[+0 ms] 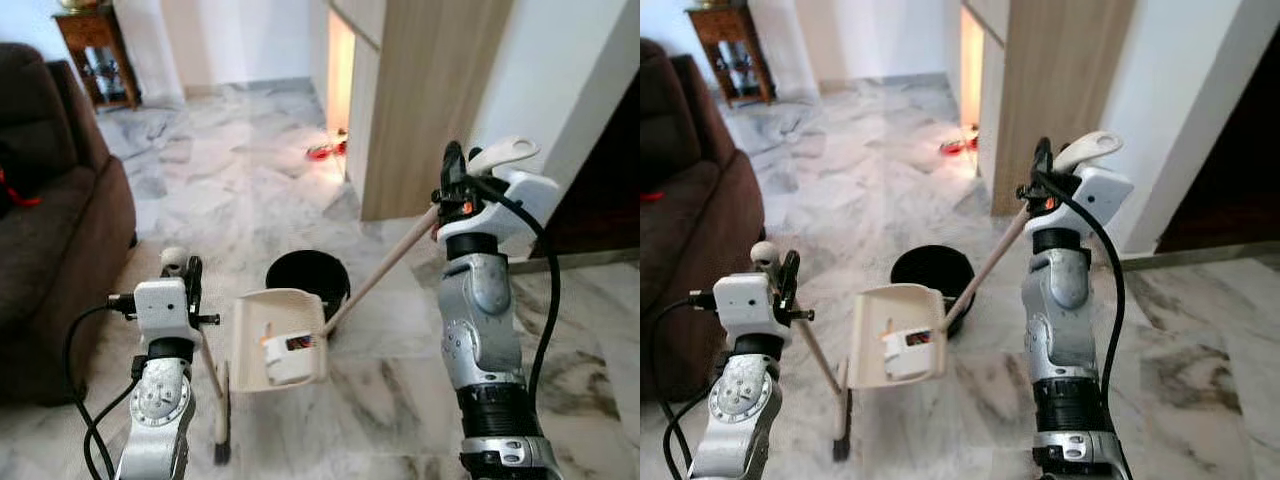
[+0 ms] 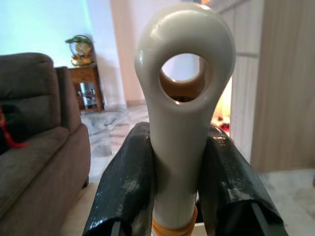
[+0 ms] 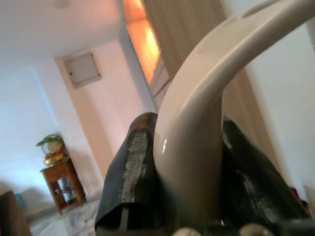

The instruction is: Sweep floor

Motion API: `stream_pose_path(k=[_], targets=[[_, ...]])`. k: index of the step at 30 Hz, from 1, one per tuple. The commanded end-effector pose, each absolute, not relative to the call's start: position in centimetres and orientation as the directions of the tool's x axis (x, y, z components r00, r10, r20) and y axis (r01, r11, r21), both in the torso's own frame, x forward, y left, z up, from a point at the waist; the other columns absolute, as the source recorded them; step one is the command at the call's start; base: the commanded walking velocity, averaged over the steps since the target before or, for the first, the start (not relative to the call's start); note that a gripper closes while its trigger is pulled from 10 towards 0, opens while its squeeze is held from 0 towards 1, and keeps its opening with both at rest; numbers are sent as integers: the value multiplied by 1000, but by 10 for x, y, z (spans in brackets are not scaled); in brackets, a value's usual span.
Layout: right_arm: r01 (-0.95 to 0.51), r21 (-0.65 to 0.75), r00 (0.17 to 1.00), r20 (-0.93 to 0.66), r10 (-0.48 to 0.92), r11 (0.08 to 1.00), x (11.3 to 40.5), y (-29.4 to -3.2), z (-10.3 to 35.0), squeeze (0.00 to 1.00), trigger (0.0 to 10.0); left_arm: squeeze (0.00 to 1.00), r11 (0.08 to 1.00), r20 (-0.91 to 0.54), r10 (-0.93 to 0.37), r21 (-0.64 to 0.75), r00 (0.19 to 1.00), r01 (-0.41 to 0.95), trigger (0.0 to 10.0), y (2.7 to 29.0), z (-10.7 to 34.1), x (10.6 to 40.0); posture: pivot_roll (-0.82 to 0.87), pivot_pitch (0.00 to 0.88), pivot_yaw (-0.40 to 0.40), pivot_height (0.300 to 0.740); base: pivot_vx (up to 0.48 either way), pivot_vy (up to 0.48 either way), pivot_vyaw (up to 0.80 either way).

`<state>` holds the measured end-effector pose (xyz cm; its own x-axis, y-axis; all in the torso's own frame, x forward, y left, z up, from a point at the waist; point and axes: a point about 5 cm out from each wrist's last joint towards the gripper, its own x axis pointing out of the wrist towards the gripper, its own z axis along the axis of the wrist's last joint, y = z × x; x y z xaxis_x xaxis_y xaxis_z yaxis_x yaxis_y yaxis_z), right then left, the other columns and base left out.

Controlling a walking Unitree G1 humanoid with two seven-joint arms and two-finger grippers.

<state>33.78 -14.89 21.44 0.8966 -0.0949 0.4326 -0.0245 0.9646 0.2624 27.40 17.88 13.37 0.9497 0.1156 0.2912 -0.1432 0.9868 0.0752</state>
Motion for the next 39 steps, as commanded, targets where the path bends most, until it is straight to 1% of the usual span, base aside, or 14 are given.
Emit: stream_pose_path(k=[1, 11, 31, 33, 36, 38, 39], targets=[[-61, 270, 876, 477, -78, 961, 338, -141, 227, 0, 10000, 0, 983, 311, 127, 90, 942, -162, 10000, 184, 137, 271, 120, 0, 49, 740, 319, 0, 0], [-62, 250, 875, 480, -68, 966, 338, -139, 228, 0, 10000, 0, 984, 310, 122, 89, 943, -157, 10000, 183, 138, 270, 126, 2, 48, 740, 319, 0, 0], [-75, 271, 867, 493, -71, 960, 338, -138, 231, 0, 10000, 0, 984, 310, 119, 89, 943, -154, 10000, 183, 137, 269, 129, 0, 49, 740, 320, 0, 0], [-77, 273, 864, 498, -72, 959, 338, -138, 232, 0, 10000, 0, 983, 303, 115, 102, 946, -152, 10000, 186, 136, 266, 129, 0, 49, 740, 322, 0, 0], [-77, 274, 862, 501, -74, 959, 337, -138, 233, 0, 10000, 0, 976, 287, 141, 121, 948, -182, 10000, 197, 131, 258, 128, 0, 52, 740, 302, 0, 0], [-78, 276, 861, 502, -75, 958, 337, -139, 233, 0, 10000, 0, 964, 269, 181, 141, 946, -225, 10000, 211, 127, 249, 128, 0, 52, 740, 274, 126, 0], [-78, 276, 861, 502, -75, 958, 337, -139, 233, 0, 10000, 0, 964, 269, 181, 141, 946, -225, 10000, 211, 127, 249, 128, 0, 52, 740, 266, 251, 0]])
